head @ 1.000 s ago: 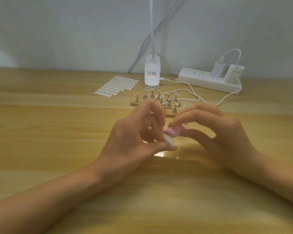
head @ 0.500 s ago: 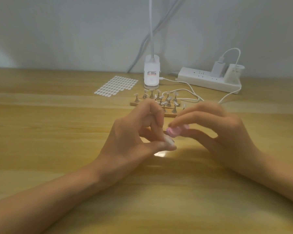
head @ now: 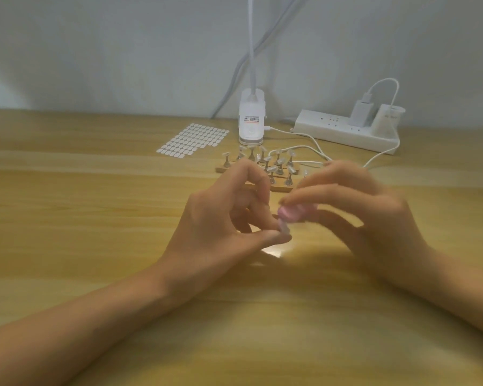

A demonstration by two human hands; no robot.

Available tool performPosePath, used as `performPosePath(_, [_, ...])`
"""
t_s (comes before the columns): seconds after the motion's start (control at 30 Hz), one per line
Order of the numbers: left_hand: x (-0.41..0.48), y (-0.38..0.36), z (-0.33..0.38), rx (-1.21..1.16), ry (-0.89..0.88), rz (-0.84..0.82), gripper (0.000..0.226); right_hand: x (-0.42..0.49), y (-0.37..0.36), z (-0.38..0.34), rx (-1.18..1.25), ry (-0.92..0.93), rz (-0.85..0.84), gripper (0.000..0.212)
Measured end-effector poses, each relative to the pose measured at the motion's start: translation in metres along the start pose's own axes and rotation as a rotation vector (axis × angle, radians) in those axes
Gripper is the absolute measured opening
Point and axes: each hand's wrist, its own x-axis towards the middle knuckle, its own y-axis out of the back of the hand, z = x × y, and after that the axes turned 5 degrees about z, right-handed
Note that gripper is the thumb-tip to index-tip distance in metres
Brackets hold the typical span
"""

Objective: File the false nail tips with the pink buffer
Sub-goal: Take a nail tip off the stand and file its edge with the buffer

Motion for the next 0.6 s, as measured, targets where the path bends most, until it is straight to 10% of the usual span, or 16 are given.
performPosePath(0.6, [0.0000, 0.0000, 0.0012, 0.002, 0.011, 0.013, 0.041, 0.0017, 0.0025, -0.0027, 0.026, -0.061, 0.045, 0.017])
